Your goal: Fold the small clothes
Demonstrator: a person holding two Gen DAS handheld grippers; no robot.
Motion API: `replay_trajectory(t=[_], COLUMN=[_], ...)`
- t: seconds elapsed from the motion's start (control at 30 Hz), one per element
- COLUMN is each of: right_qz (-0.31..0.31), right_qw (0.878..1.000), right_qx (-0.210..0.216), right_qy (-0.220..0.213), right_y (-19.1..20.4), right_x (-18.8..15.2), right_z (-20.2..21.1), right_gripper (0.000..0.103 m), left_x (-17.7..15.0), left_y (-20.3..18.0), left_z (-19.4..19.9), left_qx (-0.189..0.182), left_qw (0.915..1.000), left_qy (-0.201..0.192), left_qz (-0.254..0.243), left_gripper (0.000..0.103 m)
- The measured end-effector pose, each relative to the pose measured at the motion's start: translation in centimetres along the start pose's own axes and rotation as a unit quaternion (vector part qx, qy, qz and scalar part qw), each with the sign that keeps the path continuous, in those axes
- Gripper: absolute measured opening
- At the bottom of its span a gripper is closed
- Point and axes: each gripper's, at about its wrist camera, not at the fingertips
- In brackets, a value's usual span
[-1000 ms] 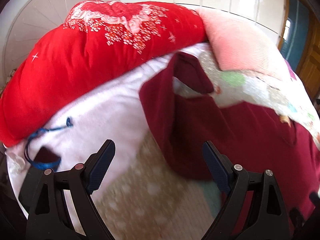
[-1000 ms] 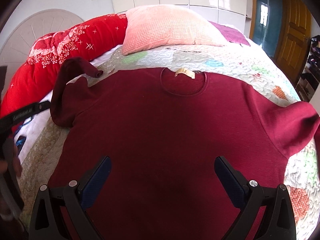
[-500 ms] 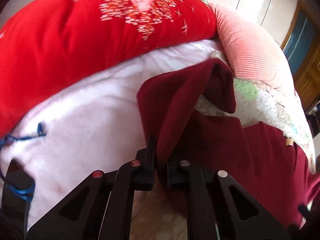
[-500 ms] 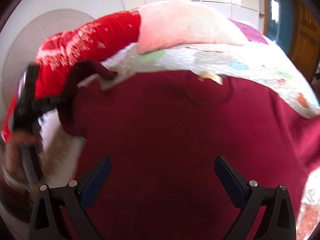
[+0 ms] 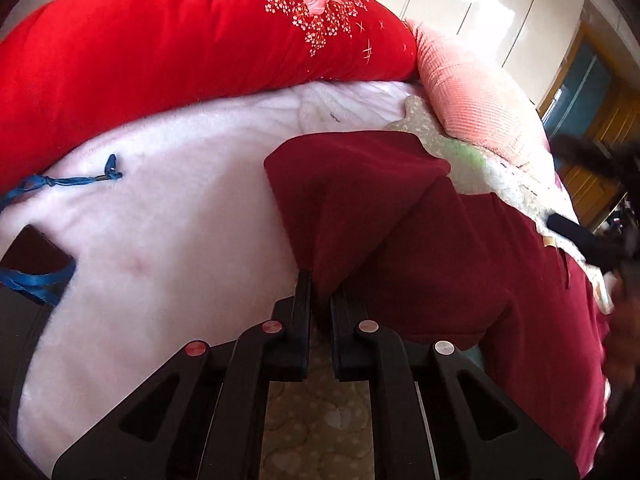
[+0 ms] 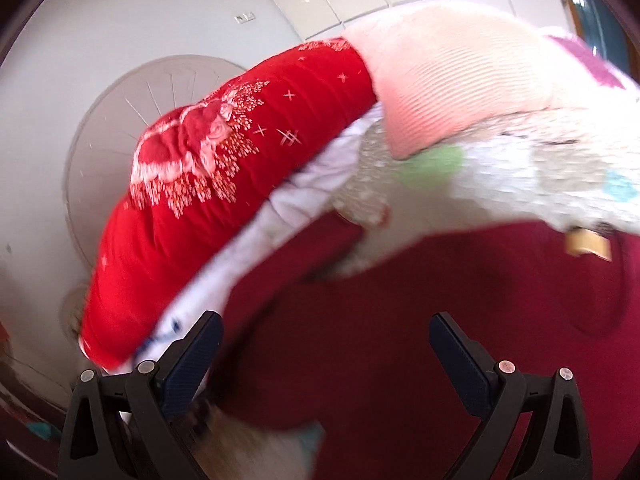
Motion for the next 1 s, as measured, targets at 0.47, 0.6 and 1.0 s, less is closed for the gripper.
replay_trajectory(t=[0.47, 0.6, 1.0], right_qz=[-0.03, 0.016, 0.052], right_qw=[0.997, 1.0, 0.986], right_qx=[-0.01, 0.003, -0.069], right_qy=[0.077, 0.018, -0.14], right_y=[-1.5, 0.0, -7.4], right_x=[4.4, 5.1, 0.9], right_z=[-13.4, -7.8, 16.9], right_gripper=[0.008, 0.006, 0.006], left_x=[0.0, 0.2, -2.3], left_y=[0.7, -0.2, -12.9], left_z=[-0.6, 0.4, 5.9], left_qx=[-0.018, -0.019, -0.175], left_qw=[0.9998, 0.9995, 0.9646], left_qy=[0.0, -0.025, -0.033], left_qz=[0.009, -0.01, -0.195], left_gripper=[0.007, 0.007, 0.012])
Point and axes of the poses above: each gripper's, at about its wrist camera, not at the fingertips, and z roughly against the way its jaws point, y to its left, x to its top, and after that the axes turned 1 degree about -x, right-handed
